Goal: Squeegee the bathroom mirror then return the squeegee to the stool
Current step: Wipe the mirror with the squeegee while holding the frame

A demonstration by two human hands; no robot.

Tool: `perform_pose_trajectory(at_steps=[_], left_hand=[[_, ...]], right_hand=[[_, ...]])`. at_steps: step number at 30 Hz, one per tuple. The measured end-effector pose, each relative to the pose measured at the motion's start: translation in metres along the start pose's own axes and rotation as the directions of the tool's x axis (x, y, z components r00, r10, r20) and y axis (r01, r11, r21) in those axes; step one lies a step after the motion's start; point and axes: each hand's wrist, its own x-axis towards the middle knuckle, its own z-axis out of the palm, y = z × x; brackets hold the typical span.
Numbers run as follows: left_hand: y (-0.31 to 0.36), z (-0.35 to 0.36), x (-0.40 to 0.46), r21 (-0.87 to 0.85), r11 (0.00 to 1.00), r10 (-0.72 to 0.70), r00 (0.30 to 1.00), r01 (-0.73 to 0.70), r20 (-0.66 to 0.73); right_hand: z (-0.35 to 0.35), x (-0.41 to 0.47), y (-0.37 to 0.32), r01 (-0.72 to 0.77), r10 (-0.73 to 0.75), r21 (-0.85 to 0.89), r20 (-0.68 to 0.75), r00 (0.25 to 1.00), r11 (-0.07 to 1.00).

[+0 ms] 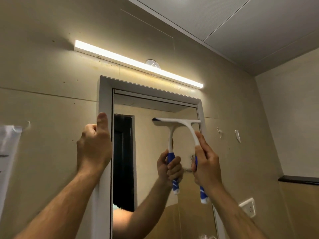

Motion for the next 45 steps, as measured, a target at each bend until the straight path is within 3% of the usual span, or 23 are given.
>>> perform_pose_trajectory(at_steps=[10, 15, 19, 23, 28, 39, 45], left_hand=[[-0.003, 0.0, 0.002, -0.023, 1.0, 0.001, 1.0, -0.001, 0.016], [-0.003, 0.0, 0.002, -0.015, 1.0, 0.001, 1.0, -0.001, 0.025], [0.0, -0.002, 0.0, -0.04, 0.999, -0.001, 0.999, 0.003, 0.052], [0.004, -0.004, -0.003, -0.043, 0.999, 0.013, 0.998, -0.01, 0.054], [0.006, -0.003, -0.003, -0.032, 0.999, 0.011, 0.998, -0.009, 0.057], [0.0, -0.001, -0.002, -0.007, 1.0, 0.011, 0.999, -0.011, 0.043], [-0.002, 0.001, 0.001, 0.01, 1.0, 0.021, 0.999, -0.022, 0.028]], right_hand=[[-0.011, 0.043, -0.04, -0.075, 0.066, 0.068, 0.128, 0.99, 0.995], [-0.008, 0.022, -0.026, -0.037, 0.036, 0.01, 0.062, 0.997, 0.999], [-0.011, -0.009, -0.009, -0.085, 0.081, 0.07, 0.052, 0.995, 0.994], [-0.009, 0.01, -0.018, -0.071, 0.068, 0.068, 0.042, 0.997, 0.995], [-0.002, 0.043, -0.035, -0.073, 0.065, 0.101, 0.079, 0.995, 0.992], [-0.021, -0.045, 0.016, -0.125, 0.118, 0.088, 0.077, 0.99, 0.988], [-0.015, -0.016, -0.012, -0.137, 0.123, 0.148, 0.105, 0.987, 0.979]])
